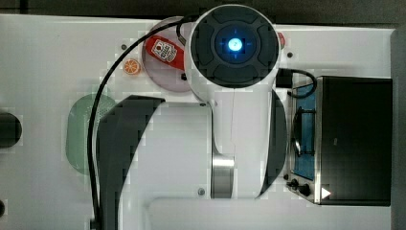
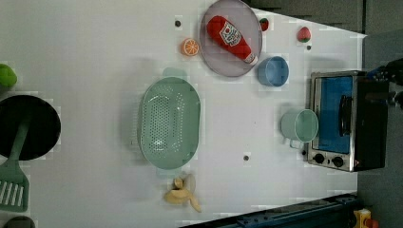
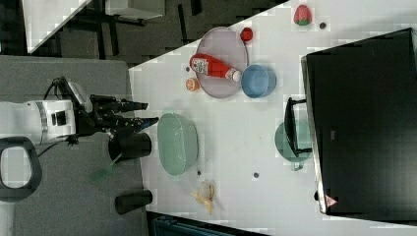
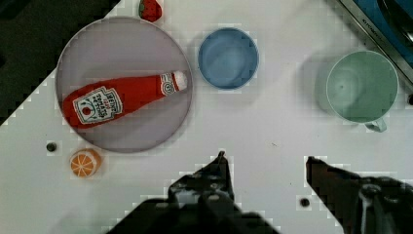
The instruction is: Drag strainer left to right.
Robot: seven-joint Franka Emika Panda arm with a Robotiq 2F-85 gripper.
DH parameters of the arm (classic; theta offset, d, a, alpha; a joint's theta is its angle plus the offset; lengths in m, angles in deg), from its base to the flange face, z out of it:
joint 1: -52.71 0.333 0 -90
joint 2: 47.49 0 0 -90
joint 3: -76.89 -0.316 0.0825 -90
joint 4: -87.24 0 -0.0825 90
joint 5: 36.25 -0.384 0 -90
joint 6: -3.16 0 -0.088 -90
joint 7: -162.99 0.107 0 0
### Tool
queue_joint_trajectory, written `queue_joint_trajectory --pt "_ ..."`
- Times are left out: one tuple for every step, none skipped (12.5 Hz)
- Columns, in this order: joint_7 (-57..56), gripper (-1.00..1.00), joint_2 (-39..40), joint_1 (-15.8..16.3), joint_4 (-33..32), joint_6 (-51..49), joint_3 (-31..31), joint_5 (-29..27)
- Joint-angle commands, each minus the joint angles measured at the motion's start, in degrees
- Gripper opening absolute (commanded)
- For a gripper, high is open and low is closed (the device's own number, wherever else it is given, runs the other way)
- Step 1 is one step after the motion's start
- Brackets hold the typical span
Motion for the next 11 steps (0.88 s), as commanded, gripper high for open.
queue_joint_trajectory --pt "5.1 0.59 -22.5 -0.8 -8.4 -13.7 2.9 0.5" --pt "5.1 0.82 -22.5 -0.7 -8.4 -13.7 2.8 0.5" --pt "5.1 0.99 -22.5 -0.7 -8.5 -13.7 2.8 0.5" --pt "5.1 1.0 -22.4 -0.5 -8.5 -13.4 2.4 0.0" --pt "5.1 1.0 -22.0 -0.1 -8.6 -12.3 1.4 -1.1" --pt "5.1 1.0 -21.1 0.6 -8.8 -10.7 -0.3 -2.5" --pt "5.7 1.0 -19.9 1.2 -8.9 -9.1 -2.5 -3.5" --pt "7.7 1.0 -18.2 1.7 -8.9 -7.8 -5.3 -4.0" --pt "11.6 1.0 -16.2 1.9 -8.9 -6.9 -8.3 -4.0" --pt "17.0 1.0 -14.0 2.0 -8.9 -6.2 -11.5 -4.0" --pt "23.2 1.0 -11.6 2.1 -8.9 -5.4 -14.7 -4.0"
